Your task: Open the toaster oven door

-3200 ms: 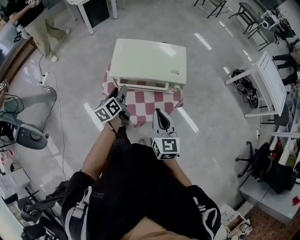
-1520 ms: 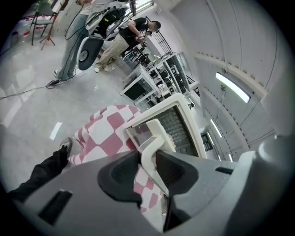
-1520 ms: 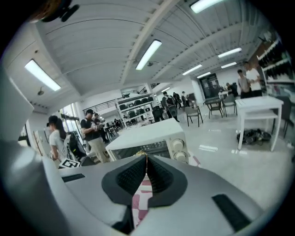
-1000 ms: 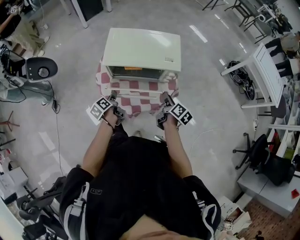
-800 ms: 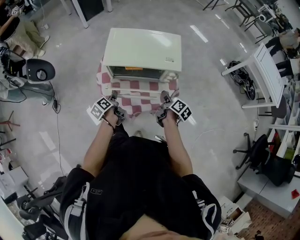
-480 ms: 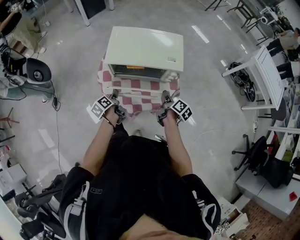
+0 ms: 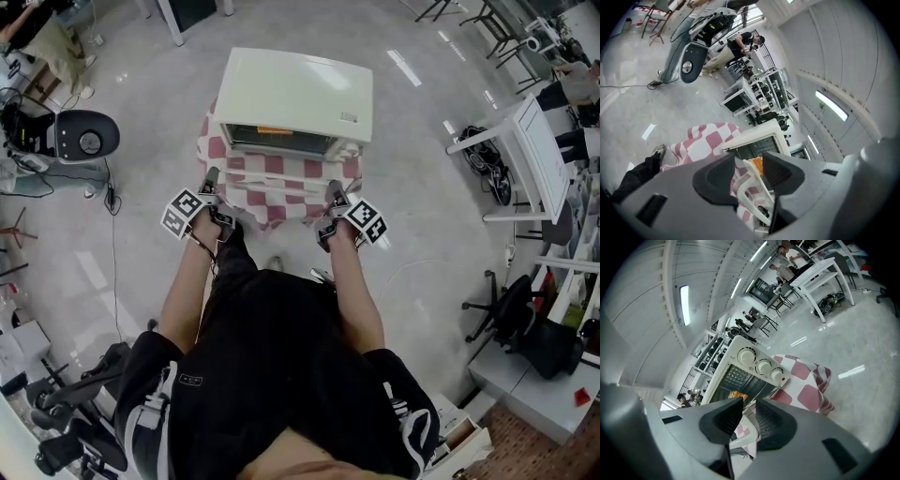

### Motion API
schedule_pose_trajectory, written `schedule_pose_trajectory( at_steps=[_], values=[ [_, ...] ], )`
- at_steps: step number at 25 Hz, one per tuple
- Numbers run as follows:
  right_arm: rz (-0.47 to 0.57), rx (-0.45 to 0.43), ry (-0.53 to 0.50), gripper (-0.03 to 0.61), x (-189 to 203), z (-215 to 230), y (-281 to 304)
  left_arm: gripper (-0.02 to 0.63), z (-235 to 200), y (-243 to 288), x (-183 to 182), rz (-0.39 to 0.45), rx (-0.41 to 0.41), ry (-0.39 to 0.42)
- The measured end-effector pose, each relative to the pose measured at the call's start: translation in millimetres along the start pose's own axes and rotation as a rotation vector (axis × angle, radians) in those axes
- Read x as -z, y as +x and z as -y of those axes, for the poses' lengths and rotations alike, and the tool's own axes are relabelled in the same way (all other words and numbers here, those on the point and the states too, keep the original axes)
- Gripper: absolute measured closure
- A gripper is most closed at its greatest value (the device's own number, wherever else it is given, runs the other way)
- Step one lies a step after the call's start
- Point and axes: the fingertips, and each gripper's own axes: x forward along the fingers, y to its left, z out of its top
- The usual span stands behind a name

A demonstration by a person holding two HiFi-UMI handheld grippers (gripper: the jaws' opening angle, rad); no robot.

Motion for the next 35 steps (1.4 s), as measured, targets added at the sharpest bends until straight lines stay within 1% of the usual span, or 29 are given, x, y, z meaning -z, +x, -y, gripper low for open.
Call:
schedule_pose_trajectory(
  at_steps=[2,5,7,9,10,13,18,20,23,26,28,30,31,35],
  values=[
    [0.000,0.001,-0.001,0.474,1,2,0,0.433,-3,11,-7,-0.027,0.004,0.023],
    [-0.004,0.005,-0.007,0.476,2,3,-2,0.436,-7,23,-3,-0.107,0.001,0.065],
    [-0.010,0.006,-0.015,0.476,2,1,-3,0.475,-4,25,0,-0.151,0.012,0.103],
    [-0.018,0.011,-0.032,0.476,3,1,-3,0.545,1,25,2,-0.179,0.022,0.145],
    [-0.022,0.013,-0.045,0.476,5,2,-4,0.555,2,25,3,-0.188,0.018,0.170],
    [-0.042,0.017,-0.087,0.476,11,6,-6,0.558,-3,22,8,-0.213,0.000,0.223],
    [-0.098,0.031,-0.141,0.476,21,15,-9,0.561,-15,16,15,-0.236,-0.012,0.240],
    [-0.121,0.040,-0.164,0.476,26,20,-11,0.564,-21,14,19,-0.252,-0.021,0.260],
    [-0.183,0.036,-0.183,0.474,39,31,-12,0.572,-34,10,26,-0.285,-0.049,0.320],
    [-0.281,0.044,-0.213,0.474,53,46,-12,0.580,-51,8,35,-0.317,-0.096,0.408],
    [-0.338,0.070,-0.262,0.475,62,55,-11,0.583,-61,6,42,-0.342,-0.120,0.464],
    [-0.383,0.102,-0.321,0.474,71,63,-11,0.583,-70,5,49,-0.376,-0.139,0.548],
    [-0.402,0.116,-0.354,0.472,74,67,-11,0.583,-73,5,53,-0.396,-0.149,0.611],
    [-0.483,0.168,-0.494,0.469,89,84,-7,0.583,-87,7,70,-0.486,-0.187,0.925]
  ],
)
